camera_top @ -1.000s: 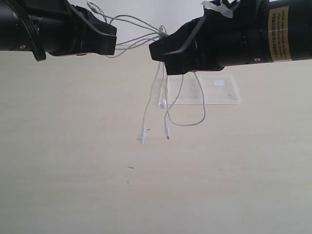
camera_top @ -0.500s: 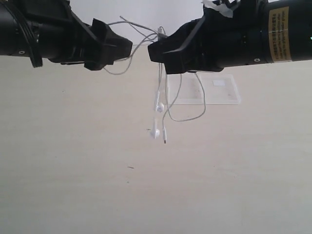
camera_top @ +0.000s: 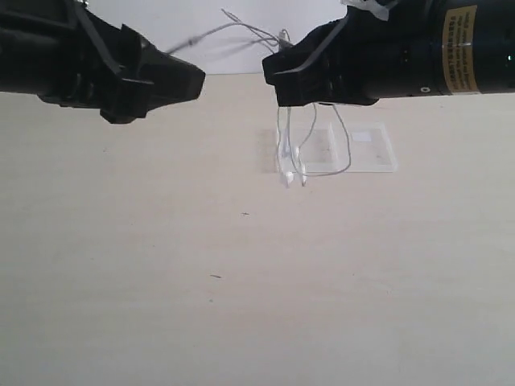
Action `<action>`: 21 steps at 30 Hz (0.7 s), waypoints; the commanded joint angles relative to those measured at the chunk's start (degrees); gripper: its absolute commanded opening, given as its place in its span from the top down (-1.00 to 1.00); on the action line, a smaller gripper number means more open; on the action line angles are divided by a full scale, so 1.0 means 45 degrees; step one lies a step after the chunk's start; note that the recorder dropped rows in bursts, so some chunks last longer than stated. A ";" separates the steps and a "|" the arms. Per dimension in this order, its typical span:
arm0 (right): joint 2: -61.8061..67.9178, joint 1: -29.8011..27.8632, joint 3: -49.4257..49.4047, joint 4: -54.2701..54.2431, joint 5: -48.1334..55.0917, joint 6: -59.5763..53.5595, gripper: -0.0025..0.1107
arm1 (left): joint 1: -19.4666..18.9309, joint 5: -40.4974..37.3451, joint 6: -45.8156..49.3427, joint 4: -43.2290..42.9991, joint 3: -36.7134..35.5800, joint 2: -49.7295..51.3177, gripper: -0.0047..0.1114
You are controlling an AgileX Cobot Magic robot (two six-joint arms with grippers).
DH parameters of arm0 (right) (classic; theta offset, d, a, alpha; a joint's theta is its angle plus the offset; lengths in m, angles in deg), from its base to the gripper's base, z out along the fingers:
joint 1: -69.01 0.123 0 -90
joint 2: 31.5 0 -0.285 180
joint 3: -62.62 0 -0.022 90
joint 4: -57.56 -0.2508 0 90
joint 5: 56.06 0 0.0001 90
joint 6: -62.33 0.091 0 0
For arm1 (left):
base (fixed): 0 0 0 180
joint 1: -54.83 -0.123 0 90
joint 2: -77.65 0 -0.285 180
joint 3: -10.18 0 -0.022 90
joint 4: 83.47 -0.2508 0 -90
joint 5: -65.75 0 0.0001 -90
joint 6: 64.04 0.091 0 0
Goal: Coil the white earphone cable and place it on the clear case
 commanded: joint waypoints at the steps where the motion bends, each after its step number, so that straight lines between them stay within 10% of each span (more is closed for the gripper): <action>1: -0.0100 0.0042 0.0060 -0.0026 0.0177 0.0444 0.96 | -0.0032 -0.0387 0.0050 -0.0051 0.0064 -0.0619 -0.19; 21: -0.0024 0.0042 0.0060 -0.0026 0.0012 0.0395 0.96 | -0.0032 -0.2542 0.0431 -0.0398 0.0216 -0.0715 -0.15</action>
